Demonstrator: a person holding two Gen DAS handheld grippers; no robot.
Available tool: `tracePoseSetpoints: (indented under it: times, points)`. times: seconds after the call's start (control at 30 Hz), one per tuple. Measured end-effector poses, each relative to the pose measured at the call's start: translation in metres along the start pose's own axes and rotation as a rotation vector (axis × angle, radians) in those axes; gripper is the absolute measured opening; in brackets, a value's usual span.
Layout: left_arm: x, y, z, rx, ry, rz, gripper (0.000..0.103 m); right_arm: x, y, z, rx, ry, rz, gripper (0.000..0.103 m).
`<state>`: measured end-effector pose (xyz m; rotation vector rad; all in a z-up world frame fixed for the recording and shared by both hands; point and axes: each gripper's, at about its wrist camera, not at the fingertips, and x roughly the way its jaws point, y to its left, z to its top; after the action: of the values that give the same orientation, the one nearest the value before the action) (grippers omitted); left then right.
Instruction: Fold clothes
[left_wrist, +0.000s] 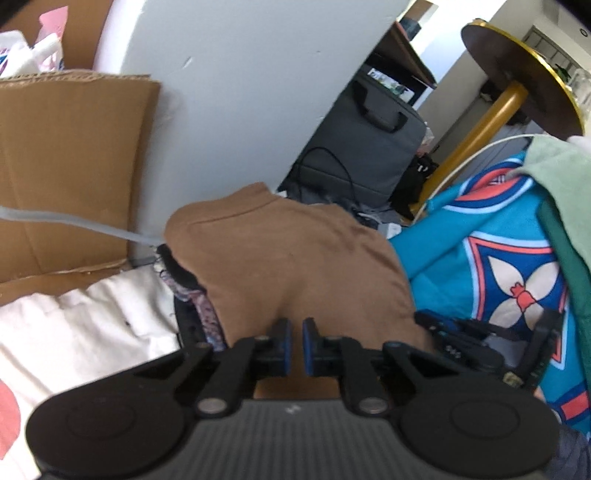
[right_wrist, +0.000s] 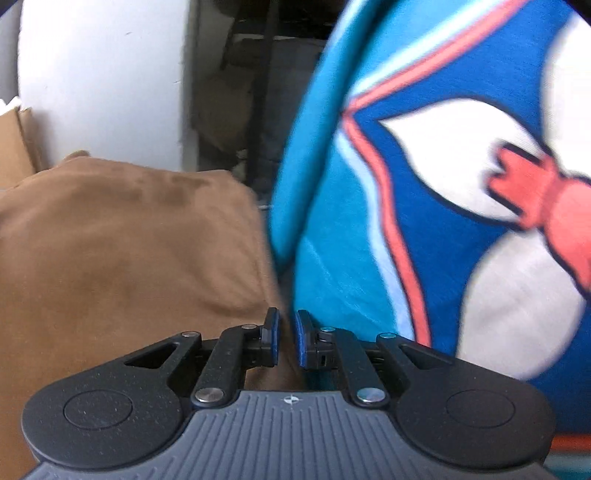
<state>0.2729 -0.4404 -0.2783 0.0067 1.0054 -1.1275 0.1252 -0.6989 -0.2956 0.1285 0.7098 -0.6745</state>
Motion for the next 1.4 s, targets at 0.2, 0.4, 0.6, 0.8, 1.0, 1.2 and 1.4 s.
tracePoseSetpoints:
  times: [0.2, 0.4, 0.6, 0.8, 1.0, 1.2, 1.4]
  points:
    - [-0.018, -0.013, -0.012, 0.001, -0.037, -0.001, 0.01, -0.039, -0.007, -0.023, 0.03, -0.047, 0.034, 0.014]
    - [-0.019, -0.029, -0.037, -0.023, -0.035, -0.064, 0.01, -0.053, 0.003, -0.042, -0.013, -0.047, 0.091, 0.014]
    - [-0.003, -0.033, -0.063, -0.051, 0.009, -0.033, 0.01, -0.039, -0.008, -0.062, 0.031, 0.002, 0.055, 0.014]
    - [-0.009, -0.027, -0.089, -0.105, 0.026, 0.013, 0.01, -0.047, -0.019, -0.076, 0.03, 0.036, 0.013, 0.014]
    - [-0.022, -0.03, -0.112, -0.137, 0.062, 0.073, 0.015, -0.068, -0.019, -0.09, 0.05, 0.047, 0.041, 0.016]
    - [-0.036, -0.04, -0.127, -0.152, 0.104, 0.145, 0.077, -0.087, -0.015, -0.095, 0.084, 0.082, 0.096, 0.052]
    - [-0.049, -0.045, -0.133, -0.179, 0.133, 0.175, 0.103, -0.103, -0.011, -0.093, 0.137, 0.127, 0.156, 0.082]
